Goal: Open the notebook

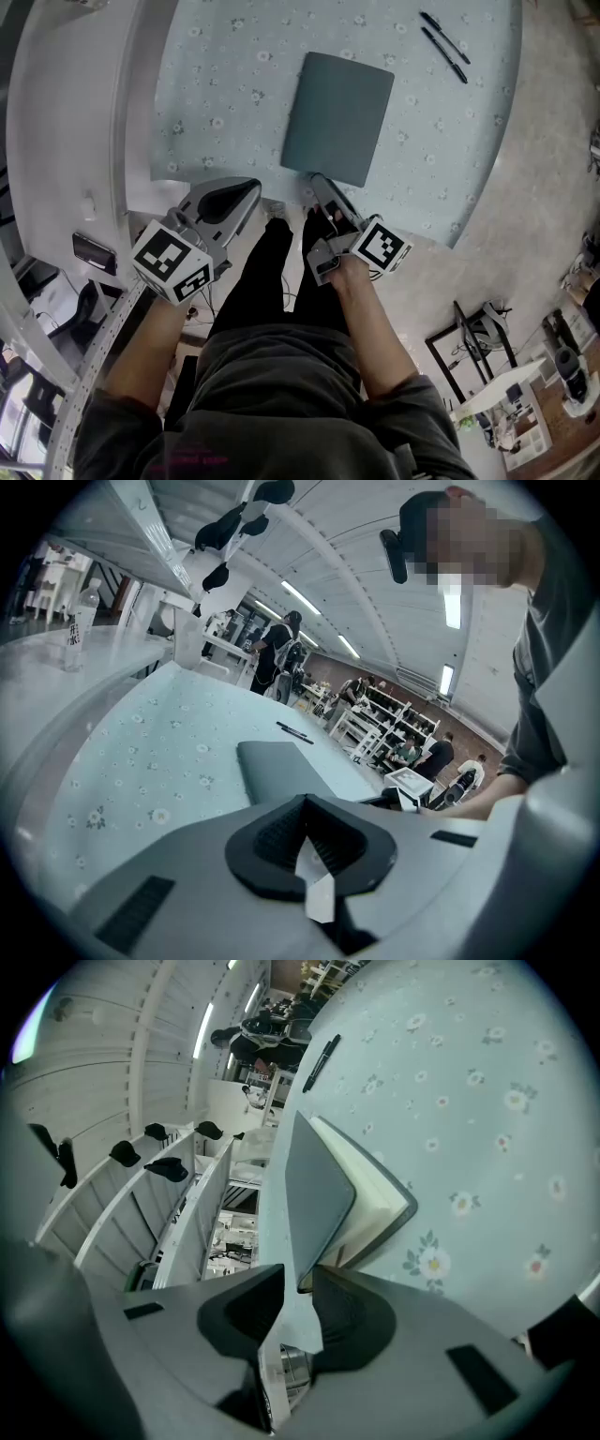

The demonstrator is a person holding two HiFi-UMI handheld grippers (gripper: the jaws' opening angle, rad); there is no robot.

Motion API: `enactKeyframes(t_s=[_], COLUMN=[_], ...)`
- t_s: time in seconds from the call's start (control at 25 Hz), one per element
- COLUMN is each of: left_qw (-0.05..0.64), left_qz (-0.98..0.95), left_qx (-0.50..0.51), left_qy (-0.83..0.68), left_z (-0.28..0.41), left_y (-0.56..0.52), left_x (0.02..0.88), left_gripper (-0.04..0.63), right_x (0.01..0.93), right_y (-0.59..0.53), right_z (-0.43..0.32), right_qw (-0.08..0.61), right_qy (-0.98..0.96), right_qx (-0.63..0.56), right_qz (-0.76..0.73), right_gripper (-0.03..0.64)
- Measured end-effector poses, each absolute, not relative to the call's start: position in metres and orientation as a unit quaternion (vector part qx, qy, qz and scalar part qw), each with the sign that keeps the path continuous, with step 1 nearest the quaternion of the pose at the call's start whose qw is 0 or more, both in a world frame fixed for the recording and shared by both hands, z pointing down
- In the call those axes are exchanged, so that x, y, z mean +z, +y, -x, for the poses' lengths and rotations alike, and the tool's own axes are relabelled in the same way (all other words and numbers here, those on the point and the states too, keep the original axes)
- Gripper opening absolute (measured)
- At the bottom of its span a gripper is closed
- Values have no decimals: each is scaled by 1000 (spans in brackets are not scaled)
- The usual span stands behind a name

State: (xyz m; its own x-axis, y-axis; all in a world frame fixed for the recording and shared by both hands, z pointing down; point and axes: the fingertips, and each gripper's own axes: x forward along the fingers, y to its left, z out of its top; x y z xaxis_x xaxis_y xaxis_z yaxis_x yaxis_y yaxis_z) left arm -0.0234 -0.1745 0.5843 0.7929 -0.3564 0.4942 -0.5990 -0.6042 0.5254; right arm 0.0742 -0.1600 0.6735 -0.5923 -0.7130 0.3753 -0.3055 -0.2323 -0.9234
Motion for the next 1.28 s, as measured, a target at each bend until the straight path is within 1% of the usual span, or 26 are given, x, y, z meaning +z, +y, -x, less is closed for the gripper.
enactKeyframes(t_s=[0.16, 0.2, 0.24, 0.28, 0.44, 0.56, 0.76, 0.84, 1.08, 1.28], left_qw=[347, 347, 347, 348, 348, 348, 346, 345, 348, 352], left_qz=[-883, -883, -883, -882, -882, -881, -880, -880, -876, -869], left_qx=[172, 171, 170, 169, 167, 165, 159, 156, 147, 142], left_qy=[-266, -266, -267, -268, -271, -275, -283, -286, -301, -318], left_z=[23, 24, 25, 27, 34, 41, 49, 52, 64, 76], left_y=[-176, -176, -176, -176, -176, -175, -177, -178, -180, -183], left_x=[579, 578, 577, 576, 573, 571, 566, 565, 562, 564], left_gripper=[2, 2, 2, 2, 2, 2, 2, 2, 2, 2], right_x=[672, 671, 671, 670, 658, 645, 635, 634, 632, 638], right_y=[-165, -166, -167, -168, -176, -181, -189, -191, -197, -204], right_z=[-75, -75, -76, -76, -81, -79, -62, -53, -21, -2], right_qw=[153, 146, 140, 135, 106, 51, -96, -142, -236, -269], right_qy=[599, 599, 597, 596, 618, 656, 730, 751, 793, 807], right_qx=[-652, -648, -646, -642, -598, -547, -434, -396, -319, -299], right_qz=[440, 447, 456, 463, 498, 518, 519, 508, 462, 432], right_gripper=[95, 77, 40, 25, 20, 20, 20, 18, 18, 18])
